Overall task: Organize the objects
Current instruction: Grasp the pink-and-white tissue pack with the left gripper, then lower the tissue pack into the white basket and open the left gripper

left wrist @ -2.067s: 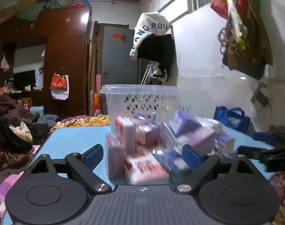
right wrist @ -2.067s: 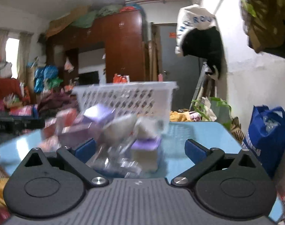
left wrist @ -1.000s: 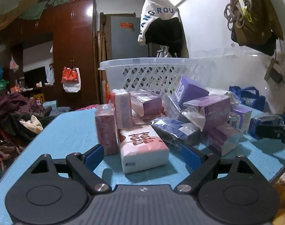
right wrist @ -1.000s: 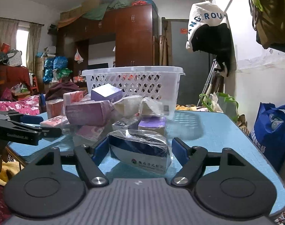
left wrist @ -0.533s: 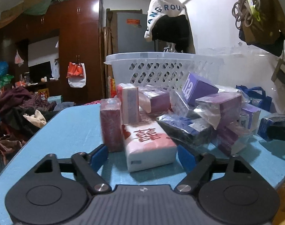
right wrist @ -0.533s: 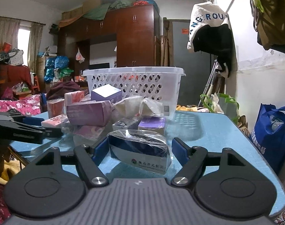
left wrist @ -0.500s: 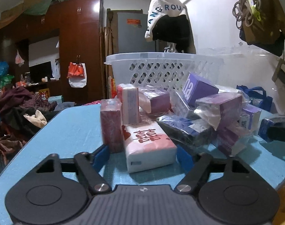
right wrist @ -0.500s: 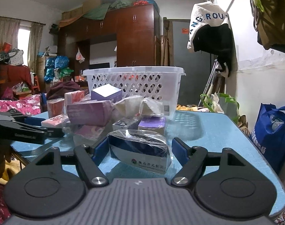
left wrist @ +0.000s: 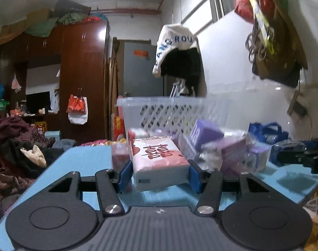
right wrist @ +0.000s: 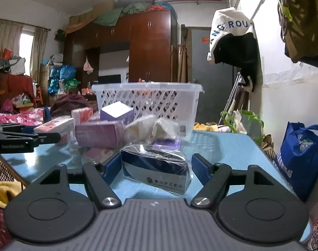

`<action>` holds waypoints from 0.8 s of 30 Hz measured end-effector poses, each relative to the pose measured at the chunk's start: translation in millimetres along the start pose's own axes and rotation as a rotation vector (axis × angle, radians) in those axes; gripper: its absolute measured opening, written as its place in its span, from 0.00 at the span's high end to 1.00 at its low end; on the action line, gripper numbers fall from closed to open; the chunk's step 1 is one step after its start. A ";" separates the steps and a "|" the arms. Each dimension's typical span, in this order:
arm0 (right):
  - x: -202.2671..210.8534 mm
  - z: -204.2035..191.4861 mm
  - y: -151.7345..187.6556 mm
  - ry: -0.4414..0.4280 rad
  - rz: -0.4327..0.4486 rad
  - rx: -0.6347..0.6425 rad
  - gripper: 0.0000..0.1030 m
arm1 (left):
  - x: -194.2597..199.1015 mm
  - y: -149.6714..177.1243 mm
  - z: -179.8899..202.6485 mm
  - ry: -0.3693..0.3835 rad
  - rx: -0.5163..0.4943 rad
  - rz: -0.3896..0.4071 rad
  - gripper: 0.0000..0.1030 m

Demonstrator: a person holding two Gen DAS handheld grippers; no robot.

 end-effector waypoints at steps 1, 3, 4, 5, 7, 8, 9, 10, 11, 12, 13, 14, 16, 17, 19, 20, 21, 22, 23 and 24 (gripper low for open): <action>-0.9 0.6 -2.6 0.002 0.005 0.000 0.26 | 0.0 -3.3 -0.9 0.004 0.001 0.009 0.42; -2.9 1.6 -8.1 0.006 0.015 -0.001 0.27 | -1.2 -10.0 -0.6 0.011 0.001 0.022 0.42; -3.8 2.0 -11.0 0.005 0.020 -0.001 0.27 | -2.0 -13.6 -1.6 0.019 0.010 0.029 0.42; -5.0 1.9 -14.2 0.003 0.025 0.002 0.27 | -4.2 -19.0 -3.1 0.025 0.021 0.033 0.42; -9.4 2.4 -26.3 0.005 0.046 0.010 0.27 | -7.9 -30.4 -7.0 0.032 0.039 0.044 0.42; -13.5 1.9 -33.8 0.000 0.053 0.018 0.27 | -12.6 -38.8 -8.7 0.033 0.044 0.049 0.42; -18.8 1.9 -43.2 -0.004 0.061 0.024 0.27 | -19.0 -47.2 -8.0 0.041 0.040 0.049 0.42; -26.7 1.3 -56.2 -0.010 0.075 0.028 0.27 | -25.6 -56.5 -7.1 0.053 0.038 0.052 0.42; -36.3 0.5 -70.2 -0.015 0.087 0.034 0.27 | -33.6 -67.5 -6.6 0.060 0.034 0.058 0.42; -44.8 -0.3 -81.6 -0.017 0.098 0.038 0.27 | -45.5 -79.9 -5.2 0.068 0.030 0.058 0.42; -58.5 -1.3 -96.3 -0.016 0.112 0.050 0.27 | -59.1 -90.9 -4.1 0.077 0.032 0.053 0.42; -76.4 -2.0 -110.6 -0.009 0.114 0.058 0.27 | -74.8 -101.5 -2.6 0.087 0.034 0.045 0.42; -111.3 -1.3 -127.8 -0.006 0.104 0.057 0.27 | -111.7 -116.6 0.5 0.096 0.023 0.009 0.42; -130.0 -1.1 -130.7 -0.006 0.075 0.060 0.27 | -130.1 -119.3 0.1 0.089 0.023 -0.020 0.42; -168.4 3.9 -130.6 0.010 0.021 0.049 0.27 | -165.2 -118.8 -3.9 0.077 0.036 -0.077 0.42; -181.6 6.0 -127.3 0.014 -0.003 0.050 0.27 | -179.1 -115.9 -7.0 0.066 0.044 -0.108 0.42; -194.0 9.1 -122.3 0.021 -0.021 0.048 0.27 | -190.4 -111.3 -10.9 0.054 0.059 -0.131 0.42; -201.7 11.4 -118.0 0.027 -0.035 0.048 0.27 | -197.8 -106.3 -13.7 0.050 0.062 -0.147 0.42; -206.5 13.8 -113.8 0.028 -0.048 0.048 0.26 | -203.7 -101.5 -15.5 0.054 0.057 -0.163 0.41; -210.3 15.6 -110.1 0.027 -0.055 0.045 0.24 | -208.8 -96.7 -16.4 0.062 0.055 -0.173 0.34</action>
Point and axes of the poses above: each gripper's, at about its wrist camera, not at the fingertips, and x roughly against the way its jaws point, z to its right, y to its underside, the point moved 8 cm from there along -x, roughly the way its jaws point, and after that the axes turned 14 degrees about z, right-handed, at the moved point
